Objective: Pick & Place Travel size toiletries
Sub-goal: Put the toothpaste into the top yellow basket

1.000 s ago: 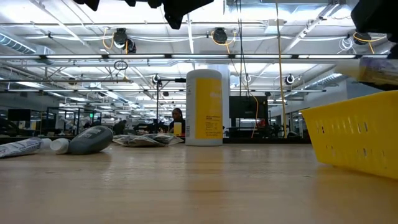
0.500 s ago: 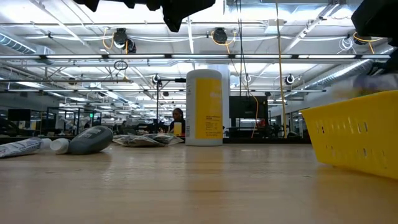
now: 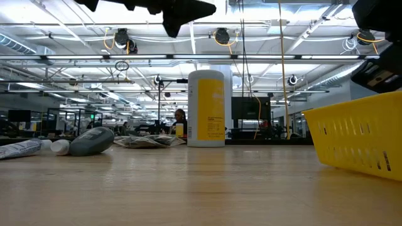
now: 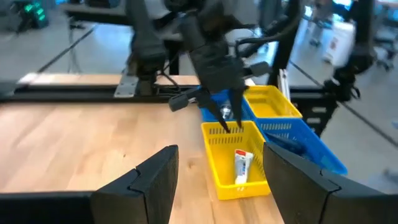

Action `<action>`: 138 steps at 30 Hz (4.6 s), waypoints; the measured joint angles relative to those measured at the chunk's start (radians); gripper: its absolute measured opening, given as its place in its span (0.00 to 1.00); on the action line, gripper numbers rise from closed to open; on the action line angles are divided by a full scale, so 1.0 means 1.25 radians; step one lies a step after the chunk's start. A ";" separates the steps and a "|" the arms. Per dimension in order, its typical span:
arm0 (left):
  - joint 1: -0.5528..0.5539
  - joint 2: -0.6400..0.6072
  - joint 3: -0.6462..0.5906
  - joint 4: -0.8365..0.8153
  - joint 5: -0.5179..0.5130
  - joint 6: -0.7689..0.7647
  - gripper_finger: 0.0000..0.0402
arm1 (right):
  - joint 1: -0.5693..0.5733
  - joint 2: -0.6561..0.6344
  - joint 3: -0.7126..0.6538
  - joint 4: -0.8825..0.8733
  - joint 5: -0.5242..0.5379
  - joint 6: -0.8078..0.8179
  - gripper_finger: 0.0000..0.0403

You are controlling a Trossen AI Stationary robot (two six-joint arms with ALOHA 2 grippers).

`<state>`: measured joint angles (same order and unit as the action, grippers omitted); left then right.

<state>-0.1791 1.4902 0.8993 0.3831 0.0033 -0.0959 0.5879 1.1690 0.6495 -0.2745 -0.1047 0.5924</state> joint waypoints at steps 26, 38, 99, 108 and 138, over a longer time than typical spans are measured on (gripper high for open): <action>-0.033 0.000 0.000 -0.527 -0.107 -0.744 0.57 | -0.159 0.000 0.000 0.108 0.003 -0.303 0.26; -0.081 0.000 0.000 -0.725 -0.105 -0.980 0.57 | -0.188 0.000 0.000 0.108 0.004 -0.367 0.26; -0.113 0.025 -0.084 -1.069 -0.124 -1.328 0.57 | -0.188 0.000 0.000 0.109 0.007 -0.400 0.26; -0.108 0.069 -0.084 -1.042 -0.101 -1.304 0.57 | -0.188 0.000 0.000 0.109 0.006 -0.400 0.26; -0.108 0.070 -0.076 -1.052 -0.129 -1.255 0.09 | -0.188 0.000 0.000 0.109 0.006 -0.403 0.26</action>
<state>-0.3139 1.5772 0.8040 -0.9322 -0.1585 -1.6648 0.3527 1.1690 0.6498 -0.1383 -0.0967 0.0887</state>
